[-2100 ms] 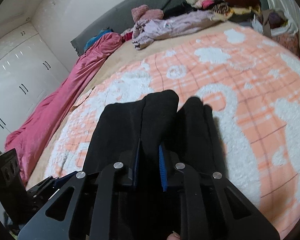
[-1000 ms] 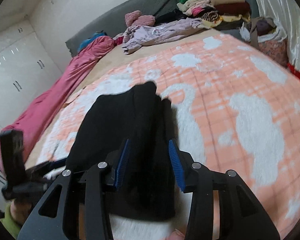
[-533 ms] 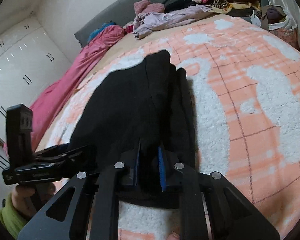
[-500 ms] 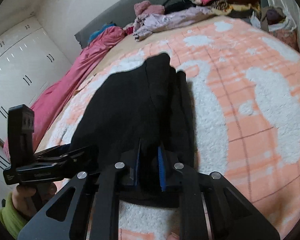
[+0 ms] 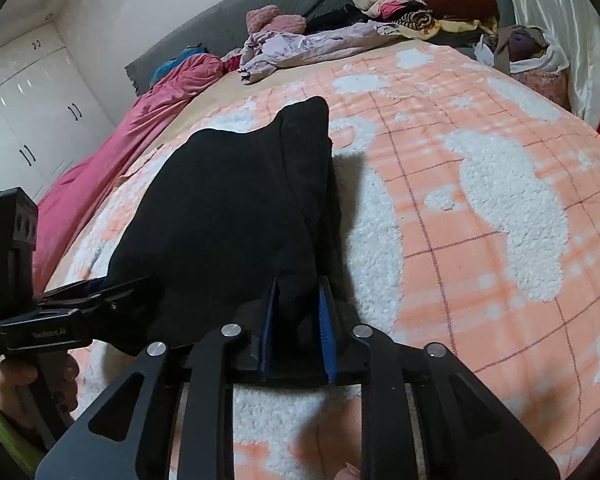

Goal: Fold small clothes

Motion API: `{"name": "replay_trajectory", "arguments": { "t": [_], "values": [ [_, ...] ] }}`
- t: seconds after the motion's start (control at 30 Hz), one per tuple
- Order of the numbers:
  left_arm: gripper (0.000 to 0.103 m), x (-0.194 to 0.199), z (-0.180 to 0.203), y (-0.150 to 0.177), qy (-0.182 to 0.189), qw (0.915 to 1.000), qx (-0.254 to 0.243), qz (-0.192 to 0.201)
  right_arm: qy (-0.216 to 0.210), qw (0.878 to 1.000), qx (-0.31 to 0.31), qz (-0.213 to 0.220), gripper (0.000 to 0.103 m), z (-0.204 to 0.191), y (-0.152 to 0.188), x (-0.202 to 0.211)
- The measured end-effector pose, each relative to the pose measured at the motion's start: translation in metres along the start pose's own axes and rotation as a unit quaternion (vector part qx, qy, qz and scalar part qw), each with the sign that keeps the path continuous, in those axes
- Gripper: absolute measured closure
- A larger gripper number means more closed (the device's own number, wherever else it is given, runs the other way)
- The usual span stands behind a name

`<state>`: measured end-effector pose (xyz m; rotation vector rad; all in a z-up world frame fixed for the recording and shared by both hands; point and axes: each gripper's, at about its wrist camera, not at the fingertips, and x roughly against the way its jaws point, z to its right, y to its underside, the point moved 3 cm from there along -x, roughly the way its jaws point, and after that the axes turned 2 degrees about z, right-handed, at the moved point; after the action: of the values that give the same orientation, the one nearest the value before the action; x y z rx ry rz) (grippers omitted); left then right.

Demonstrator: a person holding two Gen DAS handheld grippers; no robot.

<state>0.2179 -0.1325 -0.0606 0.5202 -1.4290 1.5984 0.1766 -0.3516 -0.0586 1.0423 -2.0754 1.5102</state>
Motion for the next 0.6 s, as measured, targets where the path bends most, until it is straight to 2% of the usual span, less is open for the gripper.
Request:
{"name": "replay_trajectory", "arguments": {
  "t": [0.17,0.2,0.27,0.4,0.6],
  "values": [
    [0.021,0.0,0.001,0.0,-0.001,1.0,-0.002,0.001,0.028,1.0,0.011,0.005,0.075,-0.003,0.0,-0.001],
    [0.021,0.001,0.001,0.0,-0.001,1.0,-0.002,0.002,0.032,0.999,0.013,0.007,0.065,-0.004,0.0,-0.001],
    [0.021,0.001,0.001,0.0,-0.003,1.0,-0.003,0.001,0.058,0.998,0.018,0.011,0.053,-0.003,-0.001,0.002],
    [0.021,0.002,0.0,0.0,-0.001,1.0,-0.001,0.002,0.055,0.998,0.012,0.022,0.053,-0.002,-0.003,0.009],
    [0.021,0.002,-0.003,0.001,0.0,1.0,-0.003,0.001,0.056,0.996,0.031,0.062,0.054,-0.017,-0.016,0.027]
  ]
}}
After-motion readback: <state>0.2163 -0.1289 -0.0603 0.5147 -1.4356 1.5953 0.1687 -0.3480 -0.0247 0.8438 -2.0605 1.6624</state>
